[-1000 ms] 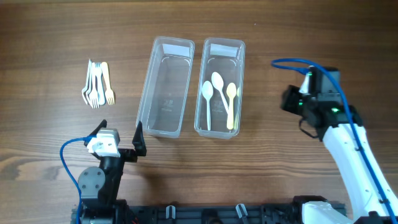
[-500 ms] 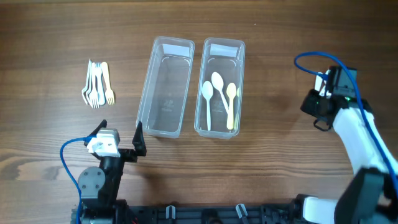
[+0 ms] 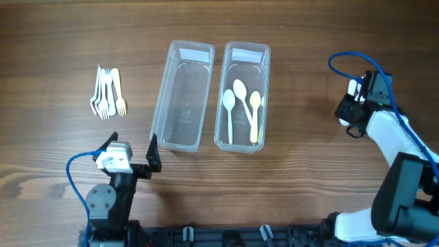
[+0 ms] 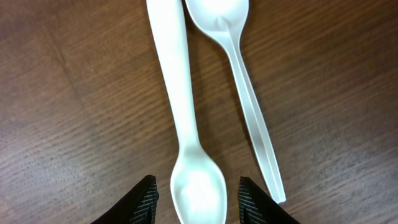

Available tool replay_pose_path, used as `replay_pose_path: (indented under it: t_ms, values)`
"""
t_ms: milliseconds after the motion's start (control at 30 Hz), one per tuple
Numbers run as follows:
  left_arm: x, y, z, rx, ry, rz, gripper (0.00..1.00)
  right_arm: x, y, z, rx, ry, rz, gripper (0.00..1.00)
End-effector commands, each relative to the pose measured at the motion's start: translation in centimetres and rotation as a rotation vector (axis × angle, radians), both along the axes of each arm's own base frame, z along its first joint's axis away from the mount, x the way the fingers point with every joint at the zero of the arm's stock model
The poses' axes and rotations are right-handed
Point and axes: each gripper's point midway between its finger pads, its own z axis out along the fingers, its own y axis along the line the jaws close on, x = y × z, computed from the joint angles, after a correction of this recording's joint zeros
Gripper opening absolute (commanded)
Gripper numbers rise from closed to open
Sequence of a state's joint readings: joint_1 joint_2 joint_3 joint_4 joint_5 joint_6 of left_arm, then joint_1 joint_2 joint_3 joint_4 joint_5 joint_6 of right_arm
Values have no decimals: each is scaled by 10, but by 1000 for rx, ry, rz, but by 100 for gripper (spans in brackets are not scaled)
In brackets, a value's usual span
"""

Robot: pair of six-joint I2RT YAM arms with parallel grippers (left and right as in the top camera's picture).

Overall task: Pack container
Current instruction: 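Lower the right gripper onto a white spoon on the table and close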

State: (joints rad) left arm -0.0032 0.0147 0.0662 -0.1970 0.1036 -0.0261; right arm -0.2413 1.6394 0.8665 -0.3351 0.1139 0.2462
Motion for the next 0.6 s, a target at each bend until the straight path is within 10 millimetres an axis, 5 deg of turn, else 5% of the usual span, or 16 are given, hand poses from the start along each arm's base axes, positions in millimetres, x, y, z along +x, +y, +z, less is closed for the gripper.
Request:
replay_pose_path:
  t_ms: [0,567]
  values:
    - [0,-1,-2,18,-1,-8,100,8,-7,1,-42,-15,23,41]
    - [0,-1,-2,18,-1,-8,100,17,-9,-31,-41,13,42,41]
